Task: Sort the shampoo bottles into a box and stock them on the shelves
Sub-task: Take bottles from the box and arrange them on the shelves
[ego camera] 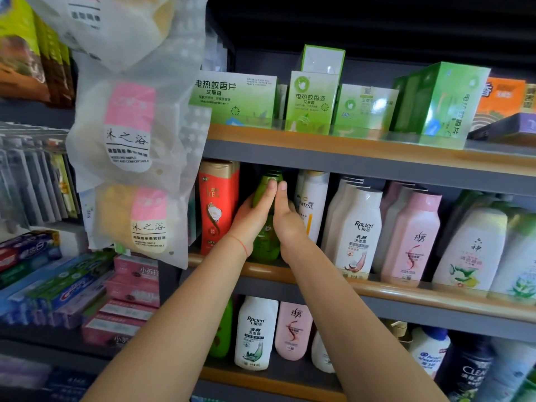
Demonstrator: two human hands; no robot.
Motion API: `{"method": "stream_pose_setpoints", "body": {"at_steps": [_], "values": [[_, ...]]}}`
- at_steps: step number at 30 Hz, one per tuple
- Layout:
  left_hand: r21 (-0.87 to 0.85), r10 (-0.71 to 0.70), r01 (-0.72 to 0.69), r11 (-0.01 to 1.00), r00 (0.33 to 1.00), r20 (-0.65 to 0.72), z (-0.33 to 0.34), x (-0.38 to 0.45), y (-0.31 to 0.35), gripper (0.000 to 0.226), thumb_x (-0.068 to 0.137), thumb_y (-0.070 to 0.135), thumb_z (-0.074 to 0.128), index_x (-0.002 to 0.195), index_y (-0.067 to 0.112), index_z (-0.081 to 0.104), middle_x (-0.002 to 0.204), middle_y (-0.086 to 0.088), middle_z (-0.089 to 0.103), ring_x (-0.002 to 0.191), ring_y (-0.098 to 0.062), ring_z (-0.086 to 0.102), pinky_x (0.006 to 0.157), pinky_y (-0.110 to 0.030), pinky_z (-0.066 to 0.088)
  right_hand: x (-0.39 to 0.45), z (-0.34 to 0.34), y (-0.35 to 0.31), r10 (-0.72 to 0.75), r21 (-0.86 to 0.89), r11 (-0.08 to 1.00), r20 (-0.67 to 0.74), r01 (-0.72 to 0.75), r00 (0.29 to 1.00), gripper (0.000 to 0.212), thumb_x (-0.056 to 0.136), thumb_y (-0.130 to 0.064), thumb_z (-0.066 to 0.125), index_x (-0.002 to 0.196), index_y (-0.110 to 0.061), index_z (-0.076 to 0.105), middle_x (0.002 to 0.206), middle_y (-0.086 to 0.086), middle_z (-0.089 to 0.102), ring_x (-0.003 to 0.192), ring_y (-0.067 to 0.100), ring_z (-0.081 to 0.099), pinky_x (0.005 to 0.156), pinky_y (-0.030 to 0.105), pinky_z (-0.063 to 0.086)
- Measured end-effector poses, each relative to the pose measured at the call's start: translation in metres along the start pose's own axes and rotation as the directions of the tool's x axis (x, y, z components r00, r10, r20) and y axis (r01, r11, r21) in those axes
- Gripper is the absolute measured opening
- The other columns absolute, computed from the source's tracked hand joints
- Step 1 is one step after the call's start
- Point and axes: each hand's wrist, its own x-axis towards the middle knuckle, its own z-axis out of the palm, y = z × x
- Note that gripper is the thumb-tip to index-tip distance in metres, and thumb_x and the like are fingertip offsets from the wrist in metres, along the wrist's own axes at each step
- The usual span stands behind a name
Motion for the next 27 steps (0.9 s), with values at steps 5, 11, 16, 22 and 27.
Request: {"method": "stream_pose_setpoints", "body": {"at_steps": [5, 11, 16, 22, 27], "values": [[0.028, 0.010, -0.010, 1.000, 1.000, -0.017, 0.001, -0.009, 0.001, 0.068, 0.086, 0.073, 0.050, 0.142, 0.034, 0.048, 0.119, 0.011, 0.057, 0.109, -0.010, 0.053, 0.090, -0.029, 0.041, -0.009, 0.001, 0.002, 0.006, 0.045, 0.999, 0.008, -0.007, 1.000, 0.095, 0.081, -0.088, 0.019, 0.157, -0.031, 0.022, 0.160, 0.004, 0.030, 0.147, 0.027, 0.026, 0.120, 0.050, 0.023], [0.043, -0.002, 0.003, 0.999, 0.999, -0.044, -0.003, -0.020, 0.005, 0.070, 0.083, 0.074, 0.054, 0.137, 0.031, 0.051, 0.117, 0.008, 0.060, 0.110, -0.014, 0.058, 0.092, -0.033, 0.047, -0.021, -0.001, 0.002, -0.004, 0.071, 0.997, 0.030, 0.001, 1.000, 0.093, 0.083, -0.086, 0.021, 0.157, -0.030, 0.021, 0.160, 0.004, 0.031, 0.146, 0.025, 0.029, 0.120, 0.048, 0.025], [0.041, 0.013, -0.011, 0.999, 0.999, -0.043, -0.007, -0.029, 0.006, 0.071, 0.081, 0.075, 0.055, 0.136, 0.030, 0.053, 0.117, 0.008, 0.062, 0.104, -0.012, 0.058, 0.087, -0.031, 0.046, -0.029, -0.001, 0.002, -0.016, 0.074, 0.997, 0.040, 0.013, 0.999, 0.091, 0.086, -0.083, 0.022, 0.158, -0.027, 0.019, 0.161, 0.004, 0.029, 0.147, 0.024, 0.028, 0.120, 0.046, 0.025], [0.048, 0.041, -0.039, 0.998, 0.999, -0.024, -0.008, -0.038, 0.009, 0.054, 0.088, 0.067, 0.054, 0.131, 0.035, 0.053, 0.105, 0.018, 0.059, 0.095, -0.002, 0.056, 0.080, -0.027, 0.046, -0.022, 0.002, 0.005, -0.003, 0.164, 0.986, 0.038, -0.003, 0.999, 0.128, 0.046, -0.108, 0.025, 0.153, -0.038, 0.030, 0.156, 0.001, 0.038, 0.143, 0.023, 0.035, 0.118, 0.051, 0.030], [0.035, 0.056, -0.055, 0.998, 0.997, -0.046, -0.008, -0.044, 0.005, 0.065, 0.089, 0.069, 0.052, 0.141, 0.031, 0.049, 0.126, 0.008, 0.063, 0.115, -0.013, 0.061, 0.090, -0.032, 0.053, 0.011, 0.007, 0.024, 0.044, 0.220, 0.974, 0.037, -0.051, 0.998, 0.122, 0.038, -0.110, 0.032, 0.142, -0.048, 0.044, 0.148, -0.003, 0.048, 0.137, 0.021, 0.043, 0.116, 0.051, 0.031]]}}
